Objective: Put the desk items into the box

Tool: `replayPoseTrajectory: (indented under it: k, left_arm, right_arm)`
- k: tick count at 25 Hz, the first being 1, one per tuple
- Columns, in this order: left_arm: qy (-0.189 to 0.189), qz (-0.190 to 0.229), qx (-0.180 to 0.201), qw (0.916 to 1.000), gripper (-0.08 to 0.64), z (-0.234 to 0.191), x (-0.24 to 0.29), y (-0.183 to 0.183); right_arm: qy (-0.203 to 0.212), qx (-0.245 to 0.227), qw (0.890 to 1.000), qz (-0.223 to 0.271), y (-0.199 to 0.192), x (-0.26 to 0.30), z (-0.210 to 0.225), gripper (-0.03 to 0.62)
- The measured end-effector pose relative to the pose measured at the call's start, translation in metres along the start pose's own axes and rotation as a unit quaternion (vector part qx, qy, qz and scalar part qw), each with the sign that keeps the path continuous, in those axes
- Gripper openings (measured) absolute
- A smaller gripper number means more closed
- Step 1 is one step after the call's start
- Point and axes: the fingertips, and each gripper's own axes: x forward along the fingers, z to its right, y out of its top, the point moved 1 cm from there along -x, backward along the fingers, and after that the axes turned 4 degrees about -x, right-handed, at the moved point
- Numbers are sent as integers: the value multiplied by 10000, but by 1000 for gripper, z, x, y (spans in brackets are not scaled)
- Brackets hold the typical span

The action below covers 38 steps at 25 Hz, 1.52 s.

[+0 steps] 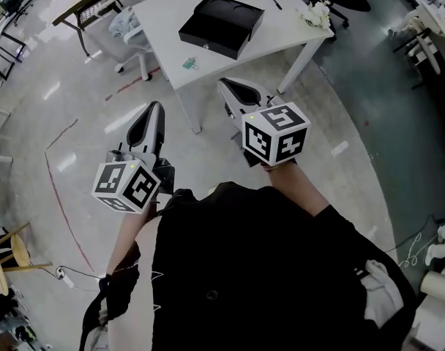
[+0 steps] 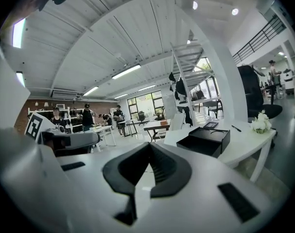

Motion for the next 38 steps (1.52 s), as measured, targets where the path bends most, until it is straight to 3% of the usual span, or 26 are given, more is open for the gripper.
replayPoseTrajectory:
  k: [18,28,38]
  left_arm:
    - [494,-1,-191,9986,9,-61,20,3]
    - [368,-34,-238,9990,9,-106,50,23]
    - [406,-118,-280,9987,9,-150,65,41]
  right_arm:
    - [301,222,9984,-418,-23,75,15,5]
    - [44,269,9985,-476,-12,123,29,6]
    - [-286,858,9944,-554,-27,174,63,6]
